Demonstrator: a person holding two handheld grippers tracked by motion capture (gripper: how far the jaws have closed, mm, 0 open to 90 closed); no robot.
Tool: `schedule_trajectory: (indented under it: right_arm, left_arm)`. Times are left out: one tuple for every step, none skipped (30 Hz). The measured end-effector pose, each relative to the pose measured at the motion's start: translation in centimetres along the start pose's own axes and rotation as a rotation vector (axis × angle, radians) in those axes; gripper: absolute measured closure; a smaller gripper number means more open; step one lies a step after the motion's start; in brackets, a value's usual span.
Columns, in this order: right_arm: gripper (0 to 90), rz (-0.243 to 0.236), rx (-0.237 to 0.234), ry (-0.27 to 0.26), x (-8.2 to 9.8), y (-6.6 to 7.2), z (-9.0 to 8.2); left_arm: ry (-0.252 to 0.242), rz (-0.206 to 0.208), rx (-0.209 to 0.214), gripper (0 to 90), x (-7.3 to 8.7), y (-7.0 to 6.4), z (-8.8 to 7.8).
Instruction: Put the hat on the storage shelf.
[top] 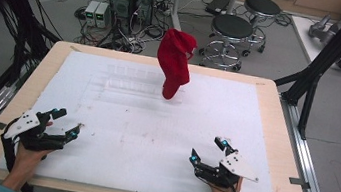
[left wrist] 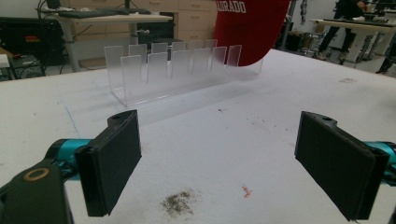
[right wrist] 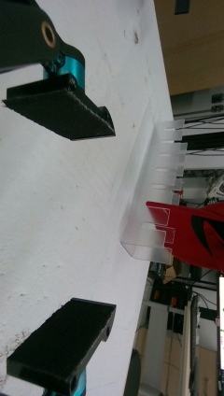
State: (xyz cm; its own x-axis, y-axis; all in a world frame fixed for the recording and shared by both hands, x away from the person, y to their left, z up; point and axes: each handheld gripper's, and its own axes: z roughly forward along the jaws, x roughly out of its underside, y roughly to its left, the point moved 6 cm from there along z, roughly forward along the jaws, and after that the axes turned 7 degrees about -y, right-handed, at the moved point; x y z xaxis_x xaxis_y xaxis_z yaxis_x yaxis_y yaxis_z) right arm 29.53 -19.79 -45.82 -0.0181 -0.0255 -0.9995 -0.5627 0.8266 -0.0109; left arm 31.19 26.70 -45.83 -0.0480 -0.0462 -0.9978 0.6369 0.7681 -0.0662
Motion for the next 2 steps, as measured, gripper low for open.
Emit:
schedule_trajectory:
  right_arm:
    - [12.0,0.006,0.003,0.0,0.03,-0.06,-0.04]
    - [12.0,0.015,0.003,-0.004,0.06,-0.13,-0.11]
  left_arm:
    - [0.0,0.0,0.0,14.8,0.0,0.0,0.0]
    - [-0.001,-0.001,-0.001,14.8,0.0,0.02,0.0]
